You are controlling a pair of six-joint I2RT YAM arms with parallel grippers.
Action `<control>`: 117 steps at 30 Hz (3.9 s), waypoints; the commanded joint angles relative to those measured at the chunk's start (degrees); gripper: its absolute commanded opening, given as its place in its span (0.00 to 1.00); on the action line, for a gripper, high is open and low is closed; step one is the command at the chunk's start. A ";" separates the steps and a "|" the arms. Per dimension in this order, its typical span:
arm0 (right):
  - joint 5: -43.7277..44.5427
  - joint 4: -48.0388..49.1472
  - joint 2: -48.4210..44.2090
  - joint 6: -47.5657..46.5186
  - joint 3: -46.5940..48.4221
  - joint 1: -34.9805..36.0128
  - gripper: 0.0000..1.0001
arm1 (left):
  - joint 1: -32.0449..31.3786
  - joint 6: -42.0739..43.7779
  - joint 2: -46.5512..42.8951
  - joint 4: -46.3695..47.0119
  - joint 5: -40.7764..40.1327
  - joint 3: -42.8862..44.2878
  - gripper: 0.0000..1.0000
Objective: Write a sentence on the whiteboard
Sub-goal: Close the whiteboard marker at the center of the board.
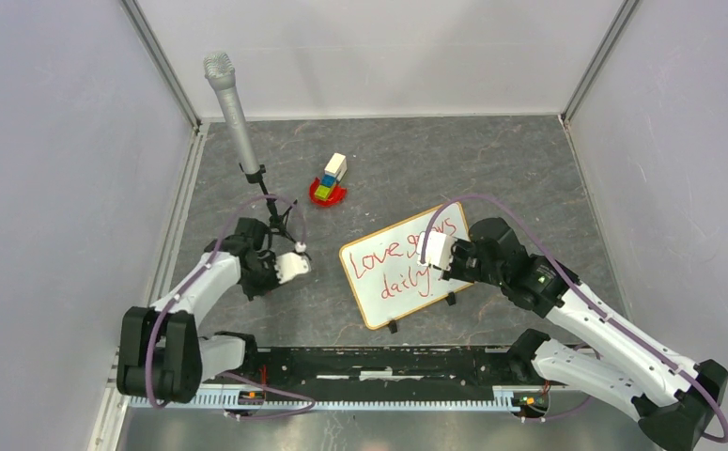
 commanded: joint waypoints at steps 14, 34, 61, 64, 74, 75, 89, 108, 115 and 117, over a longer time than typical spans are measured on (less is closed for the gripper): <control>-2.32 0.77 0.24 2.00 2.83 -0.51 0.00 | -18.16 -10.25 -12.71 -17.43 2.93 11.25 0.03; -18.36 6.61 9.17 17.45 17.70 -3.69 0.00 | -40.29 -25.35 -0.99 -29.41 6.30 50.66 0.02; -49.17 23.57 10.50 39.76 10.73 -11.85 0.00 | -47.86 -23.61 2.85 -16.72 6.85 50.49 0.03; -49.51 23.58 10.50 40.02 10.92 -11.76 0.00 | -48.31 -23.56 3.55 -16.75 6.91 51.13 0.02; -49.39 23.56 10.42 39.65 10.17 -11.49 0.00 | -49.51 -23.90 4.95 -16.75 6.98 52.90 0.03; -49.27 23.43 10.43 39.53 10.01 -11.49 0.00 | -49.56 -24.01 4.93 -16.75 7.06 52.85 0.03; -48.11 22.17 10.94 38.04 10.16 -11.32 0.00 | -49.67 -25.00 4.56 -16.75 8.60 53.55 0.03; -47.02 21.79 11.53 37.32 10.02 -10.97 0.00 | -51.27 -27.27 7.42 -16.75 8.35 56.78 0.02; -45.79 21.30 11.74 36.79 10.13 -10.69 0.00 | -52.59 -28.65 9.33 -16.61 6.33 58.76 0.02; -45.41 21.00 11.74 36.48 10.26 -10.62 0.00 | -52.58 -30.40 10.32 -16.34 4.96 59.87 0.03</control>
